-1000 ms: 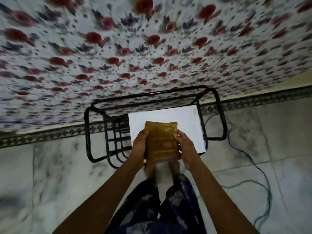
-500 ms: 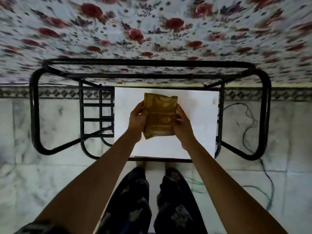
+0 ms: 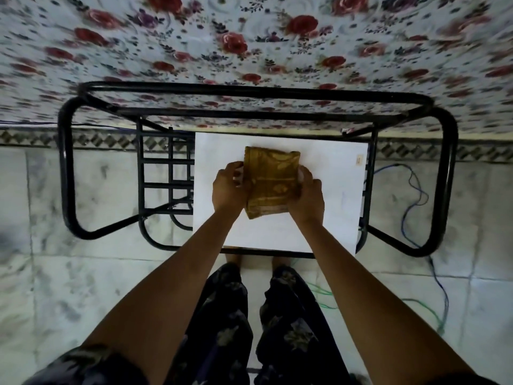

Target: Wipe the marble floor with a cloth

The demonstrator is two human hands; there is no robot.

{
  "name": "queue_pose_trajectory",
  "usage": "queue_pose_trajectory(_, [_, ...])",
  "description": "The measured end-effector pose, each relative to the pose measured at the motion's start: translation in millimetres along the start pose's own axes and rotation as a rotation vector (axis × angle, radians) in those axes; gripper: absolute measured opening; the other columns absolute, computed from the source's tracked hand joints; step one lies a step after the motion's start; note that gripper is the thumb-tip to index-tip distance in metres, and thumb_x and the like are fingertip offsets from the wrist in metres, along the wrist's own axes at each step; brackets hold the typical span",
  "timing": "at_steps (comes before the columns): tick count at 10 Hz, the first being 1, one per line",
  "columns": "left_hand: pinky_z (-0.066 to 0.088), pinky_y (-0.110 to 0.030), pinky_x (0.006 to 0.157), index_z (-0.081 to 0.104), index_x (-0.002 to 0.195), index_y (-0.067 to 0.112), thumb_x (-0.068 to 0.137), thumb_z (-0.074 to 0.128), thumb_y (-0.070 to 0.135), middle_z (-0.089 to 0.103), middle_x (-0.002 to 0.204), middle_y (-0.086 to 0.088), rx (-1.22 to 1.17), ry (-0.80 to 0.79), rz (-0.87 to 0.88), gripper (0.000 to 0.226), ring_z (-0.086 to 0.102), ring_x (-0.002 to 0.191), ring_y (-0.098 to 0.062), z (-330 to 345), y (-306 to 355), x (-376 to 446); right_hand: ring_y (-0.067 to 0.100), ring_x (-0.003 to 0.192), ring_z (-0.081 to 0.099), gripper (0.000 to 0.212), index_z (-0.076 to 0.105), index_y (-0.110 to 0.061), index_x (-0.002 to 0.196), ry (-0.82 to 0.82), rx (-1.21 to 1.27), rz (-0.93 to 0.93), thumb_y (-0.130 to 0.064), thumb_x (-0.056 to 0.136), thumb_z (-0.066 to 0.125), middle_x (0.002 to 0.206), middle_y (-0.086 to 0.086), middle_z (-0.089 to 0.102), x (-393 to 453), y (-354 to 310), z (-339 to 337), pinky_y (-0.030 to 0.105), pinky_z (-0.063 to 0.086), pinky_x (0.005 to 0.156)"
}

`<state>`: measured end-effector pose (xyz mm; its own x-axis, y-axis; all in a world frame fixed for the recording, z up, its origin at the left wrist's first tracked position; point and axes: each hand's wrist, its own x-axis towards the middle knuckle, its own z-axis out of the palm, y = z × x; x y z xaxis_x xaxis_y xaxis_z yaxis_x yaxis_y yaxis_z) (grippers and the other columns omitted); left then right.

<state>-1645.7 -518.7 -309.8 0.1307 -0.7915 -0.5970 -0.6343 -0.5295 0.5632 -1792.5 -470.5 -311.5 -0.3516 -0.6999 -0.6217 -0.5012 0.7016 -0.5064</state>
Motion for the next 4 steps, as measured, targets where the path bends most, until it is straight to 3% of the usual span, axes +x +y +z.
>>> queue_pose_trajectory(1, [0.051,-0.037,0.089,0.054,0.127,0.017,0.086,0.065,0.019,0.058,0.121,-0.009,-0.04,0.005,0.054,0.043,0.058,0.106,-0.024,-17,8,-25,0.03,0.12,0.047,0.058,0.029,-0.016,0.144,-0.006,0.016,-0.031,-0.026,0.092,0.052,0.134,0.015,0.043,-21,-5,-17,0.042,0.044,0.095])
queue_pose_trajectory(2, [0.048,-0.032,0.091,0.053,0.129,0.016,0.086,0.066,0.016,0.057,0.127,-0.008,-0.05,-0.007,0.14,0.045,0.056,0.111,-0.023,-43,32,-64,0.031,0.125,0.041,0.055,0.035,-0.011,0.142,0.025,-0.04,-0.162,-0.019,0.091,0.053,0.139,0.015,0.041,-60,-20,-49,0.039,0.037,0.1])
queue_pose_trajectory(3, [0.04,-0.024,0.095,0.052,0.13,0.014,0.085,0.066,0.013,0.055,0.131,-0.007,0.02,-0.004,0.284,0.047,0.052,0.118,-0.022,-71,53,-100,0.035,0.128,0.041,0.054,0.042,-0.007,0.138,0.099,-0.058,-0.273,-0.024,0.087,0.049,0.14,0.017,0.044,-98,-37,-82,0.044,0.037,0.103])
queue_pose_trajectory(4, [0.036,-0.028,0.103,0.052,0.131,0.011,0.084,0.067,0.012,0.054,0.134,-0.008,0.089,0.066,0.439,0.049,0.05,0.123,-0.025,-103,78,-143,0.039,0.124,0.048,0.058,0.048,-0.002,0.133,0.181,-0.089,-0.394,-0.025,0.079,0.05,0.135,0.022,0.049,-142,-54,-106,0.05,0.042,0.1])
